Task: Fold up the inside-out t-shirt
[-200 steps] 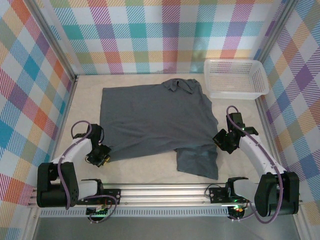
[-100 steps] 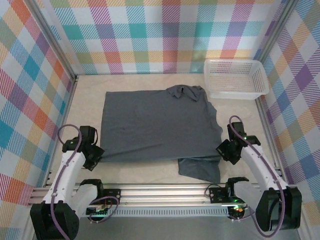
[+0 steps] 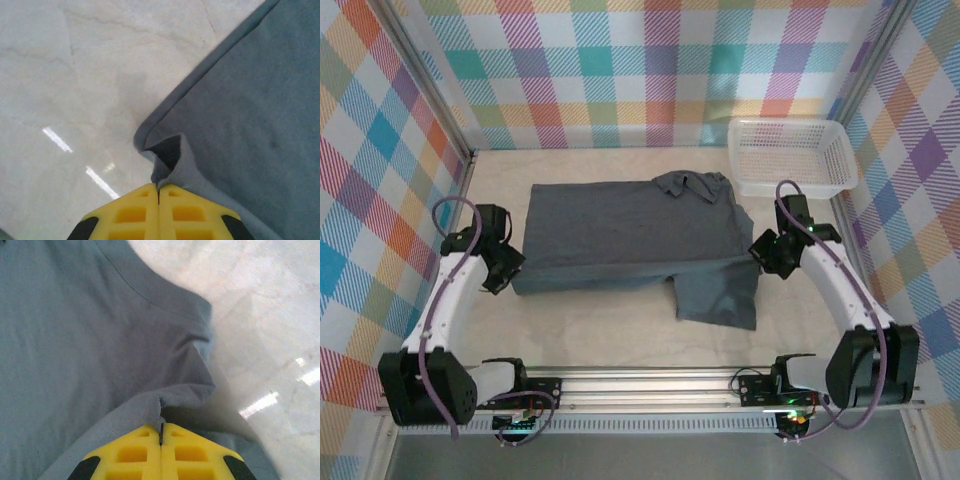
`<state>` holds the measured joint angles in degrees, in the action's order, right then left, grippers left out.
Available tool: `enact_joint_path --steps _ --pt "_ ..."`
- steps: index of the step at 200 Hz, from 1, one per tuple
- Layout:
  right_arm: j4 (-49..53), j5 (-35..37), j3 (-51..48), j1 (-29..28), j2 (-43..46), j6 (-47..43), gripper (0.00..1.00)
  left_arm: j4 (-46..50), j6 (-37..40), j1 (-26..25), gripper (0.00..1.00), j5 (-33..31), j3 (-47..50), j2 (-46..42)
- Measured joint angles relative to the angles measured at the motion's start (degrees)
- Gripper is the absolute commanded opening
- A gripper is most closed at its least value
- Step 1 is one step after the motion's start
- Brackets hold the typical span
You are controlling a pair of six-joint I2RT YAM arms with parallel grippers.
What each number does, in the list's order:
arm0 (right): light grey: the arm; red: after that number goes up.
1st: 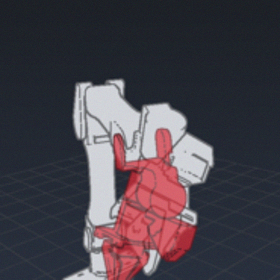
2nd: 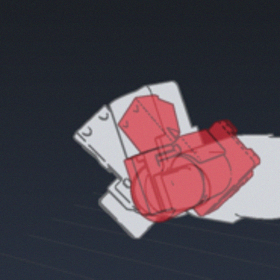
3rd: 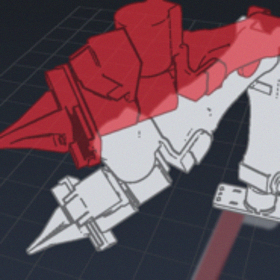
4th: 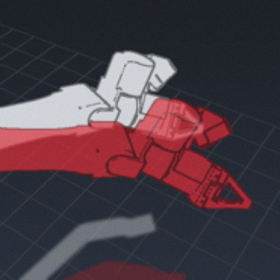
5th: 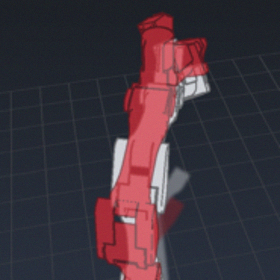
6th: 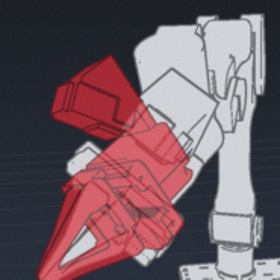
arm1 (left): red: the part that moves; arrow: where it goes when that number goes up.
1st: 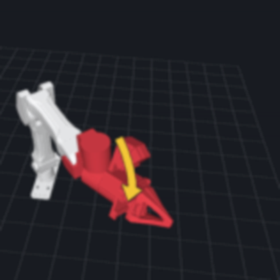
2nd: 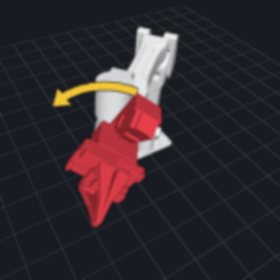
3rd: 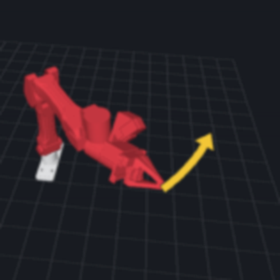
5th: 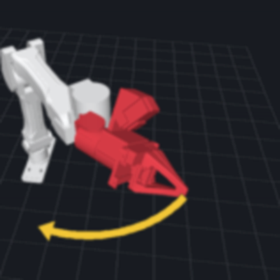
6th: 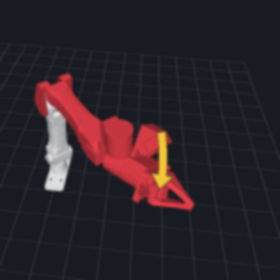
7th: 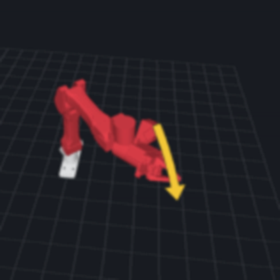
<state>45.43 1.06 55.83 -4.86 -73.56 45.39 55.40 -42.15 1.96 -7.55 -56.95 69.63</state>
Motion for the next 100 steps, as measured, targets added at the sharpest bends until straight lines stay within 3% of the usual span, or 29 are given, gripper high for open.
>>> enact_joint_path --steps 51,63,85,100 --pt "-4.59 0.00 0.37 0.00 -8.98 -1.33 0.00 -5.66 3.45 0.00 0.00 -0.70 -0.28 10.62" --pt "-5.75 0.00 0.44 0.02 -10.78 -1.70 0.09 -7.28 4.37 -0.02 0.09 -1.29 -0.31 12.33" --pt "-7.21 -0.20 1.64 0.31 -15.28 -3.58 0.28 -9.70 5.73 -0.04 0.38 -2.95 -0.37 16.59" --pt "-6.95 -0.11 3.78 0.44 -18.29 -5.42 0.36 -10.58 5.73 -0.04 0.45 -3.54 -0.68 19.39"
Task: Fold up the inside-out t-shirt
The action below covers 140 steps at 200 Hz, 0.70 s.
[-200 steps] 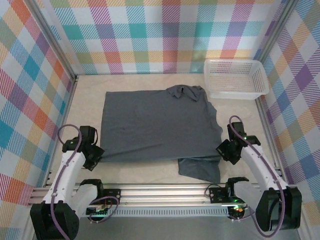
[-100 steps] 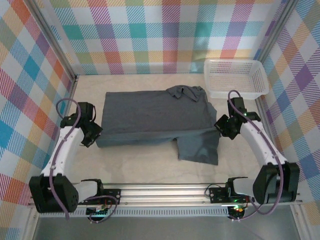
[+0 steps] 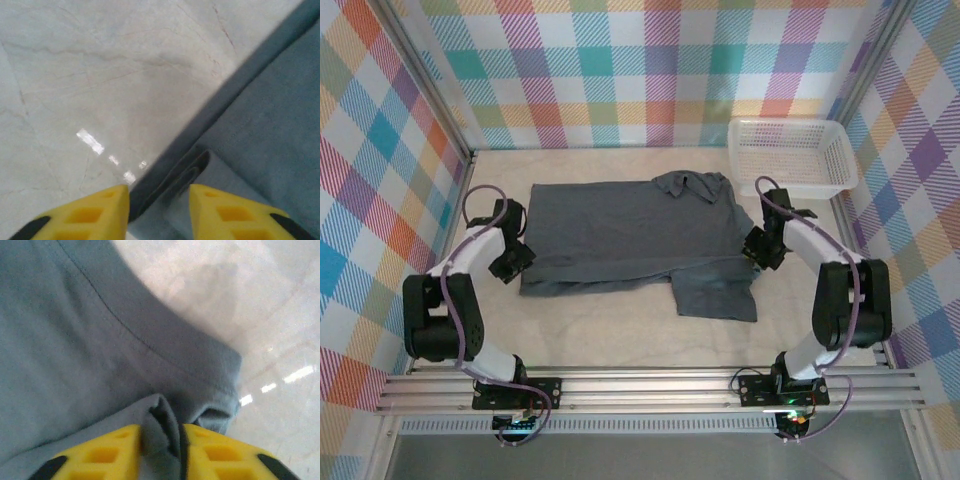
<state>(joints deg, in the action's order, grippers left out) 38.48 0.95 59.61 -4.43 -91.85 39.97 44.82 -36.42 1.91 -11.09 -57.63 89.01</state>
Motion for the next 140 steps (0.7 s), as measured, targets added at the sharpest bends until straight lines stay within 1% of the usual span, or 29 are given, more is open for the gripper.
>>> enact_joint_path --steps 1,18,33,57,64,72,87,103,111,119,131,140 --pt "0.02 0.04 0.09 0.00 -0.11 -0.02 0.38 0.00 0.11 0.00 0.45 0.00 -0.04 0.13" --pt "0.22 0.13 1.05 0.00 0.26 -0.46 0.44 0.11 0.55 0.00 0.49 -0.17 -1.03 0.63" --pt "0.22 0.50 -0.61 0.00 4.39 -0.09 0.45 -0.09 1.11 0.00 0.51 0.11 -2.03 -1.66" --pt "0.35 0.22 -10.45 0.00 17.84 3.04 0.46 -1.11 2.12 -1.09 0.55 2.82 -2.14 -10.64" --pt "0.96 -0.09 -13.99 -0.02 21.53 4.35 0.46 -1.73 2.69 -2.03 0.56 4.00 -2.05 -13.79" --pt "1.64 -0.57 -17.84 -0.02 24.81 5.81 0.49 -2.56 3.48 -3.54 0.57 5.60 -1.77 -17.38" --pt "3.21 -1.73 -24.06 -0.07 27.98 7.56 0.53 -4.17 4.55 -6.23 0.59 8.20 -0.48 -22.40" --pt "4.61 -2.99 -27.96 -0.13 28.04 7.85 0.54 -5.25 5.03 -8.02 0.60 10.27 1.70 -24.87" --pt "5.09 -3.65 -28.72 -0.17 27.19 7.78 0.52 -5.57 5.27 -8.37 0.60 11.13 2.91 -25.00" --pt "5.05 -4.44 -28.79 -0.26 25.75 7.41 0.47 -5.55 5.64 -8.55 0.60 11.52 3.63 -24.37" --pt "3.69 -5.75 -28.70 -0.50 23.06 6.75 0.32 -5.42 6.10 -8.63 0.60 11.74 3.89 -22.73" --pt "4.39 -5.57 -27.98 -0.59 21.27 5.77 0.18 -5.46 6.29 -8.76 0.60 11.72 3.89 -21.64"
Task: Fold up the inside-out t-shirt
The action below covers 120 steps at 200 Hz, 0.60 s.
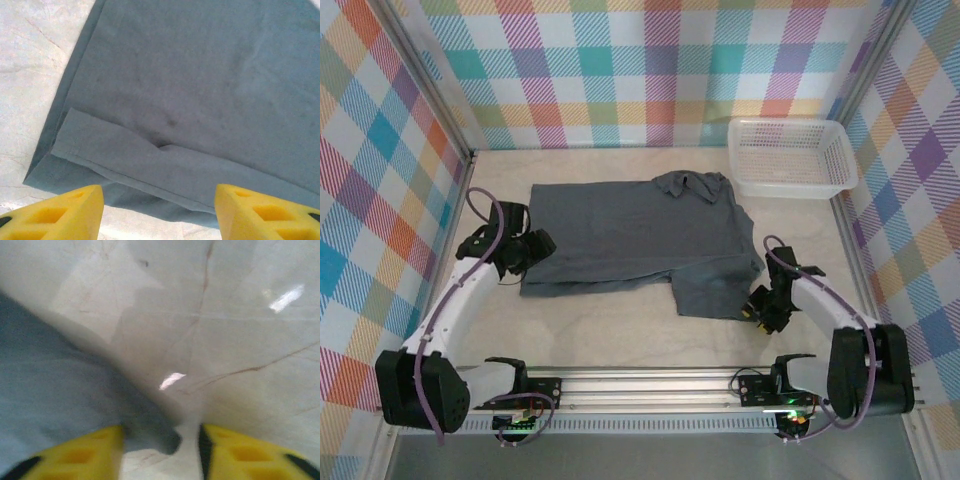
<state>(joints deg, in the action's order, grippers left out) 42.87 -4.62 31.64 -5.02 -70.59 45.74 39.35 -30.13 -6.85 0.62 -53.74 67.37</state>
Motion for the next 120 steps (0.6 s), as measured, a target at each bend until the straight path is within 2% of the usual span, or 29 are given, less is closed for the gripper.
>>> enact_joint_path --steps 15,48,87,102,120 --pt "-0.33 -1.22 1.29 -0.20 -1.90 -0.33 0.00 0.07 0.20 -0.09 0.61 -0.02 0.00 1.01" --pt "-0.90 -4.81 10.62 -4.33 -4.17 -1.64 0.00 0.07 0.87 -0.66 0.62 -0.04 -0.02 1.20" --pt "-1.51 -13.18 31.21 -9.97 -13.79 -0.74 0.00 -0.46 1.05 -2.10 0.62 -0.04 -0.02 2.16" --pt "-0.46 -11.67 41.64 -10.12 -19.98 -0.09 0.00 -0.59 1.03 -2.89 0.62 -0.24 -0.15 3.23" --pt "1.22 -5.86 55.25 -8.70 -28.26 0.66 0.00 -0.52 1.03 -3.67 0.62 -0.68 -0.81 4.61"
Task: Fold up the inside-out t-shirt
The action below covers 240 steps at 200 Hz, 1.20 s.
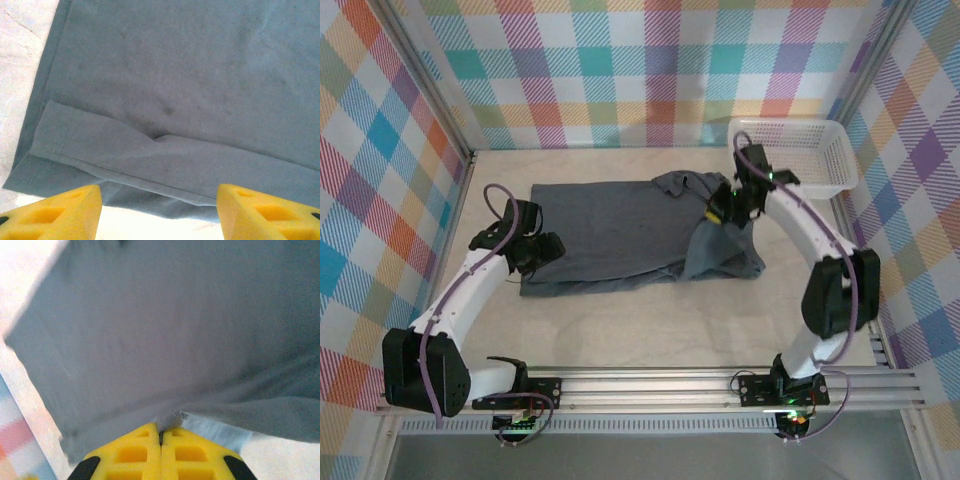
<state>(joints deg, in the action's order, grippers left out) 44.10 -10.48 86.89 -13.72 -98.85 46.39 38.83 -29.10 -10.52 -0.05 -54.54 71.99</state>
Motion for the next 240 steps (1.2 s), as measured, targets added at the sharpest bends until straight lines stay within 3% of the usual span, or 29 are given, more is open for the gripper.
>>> enact_joint_path --steps 4,12,21,45,68,78,85,88,98,124,159,194,240 --pt "0.15 1.44 2.51 0.46 -1.64 0.11 0.04 0.00 0.00 -0.11 0.62 -0.02 -0.15 0.17" --pt "0.35 4.24 6.32 1.44 -4.48 0.17 0.23 0.04 0.00 -0.22 0.62 -0.35 -0.55 0.57" --pt "1.11 6.25 9.88 2.69 -7.78 0.31 0.37 0.02 0.00 -0.26 0.62 -0.52 -0.87 0.74" --pt "2.27 8.13 11.17 4.92 -12.57 -0.90 0.45 0.11 0.00 -0.28 0.63 -0.98 -1.14 0.81" --pt "0.94 8.57 -0.33 4.83 -9.20 -1.03 0.37 -0.09 -0.09 -0.31 0.59 -1.36 -1.16 2.32" --pt "-0.26 8.48 -7.39 4.57 -6.05 -0.70 0.27 0.15 -0.48 -0.33 0.38 -1.97 -1.62 4.20" --pt "-0.83 8.52 -12.11 4.50 -3.56 -0.59 0.17 0.24 -1.14 -0.33 0.07 -2.47 -2.34 6.08" --pt "-0.92 8.57 -13.70 4.48 -2.73 -1.16 0.12 0.26 -1.66 -0.35 0.00 -2.80 -2.75 7.17" --pt "-1.25 8.52 -17.88 4.42 -0.59 -0.83 0.00 0.48 -1.97 -0.33 0.00 -4.09 -4.85 11.30" --pt "-1.62 9.14 -20.52 5.60 -1.40 -2.60 0.00 0.96 -2.64 0.48 0.00 -6.78 -12.41 24.24" --pt "-1.62 10.47 -20.26 6.40 -5.29 -5.33 0.00 -0.42 -4.66 4.24 0.00 -3.52 -15.41 36.17" --pt "-0.61 11.15 -22.99 6.40 -4.17 -8.17 0.08 -3.34 -6.32 5.88 0.00 -1.90 -9.53 31.32" --pt "1.99 10.84 -36.65 6.40 7.04 -9.53 0.09 1.22 -10.82 5.86 0.00 1.55 11.50 11.39"
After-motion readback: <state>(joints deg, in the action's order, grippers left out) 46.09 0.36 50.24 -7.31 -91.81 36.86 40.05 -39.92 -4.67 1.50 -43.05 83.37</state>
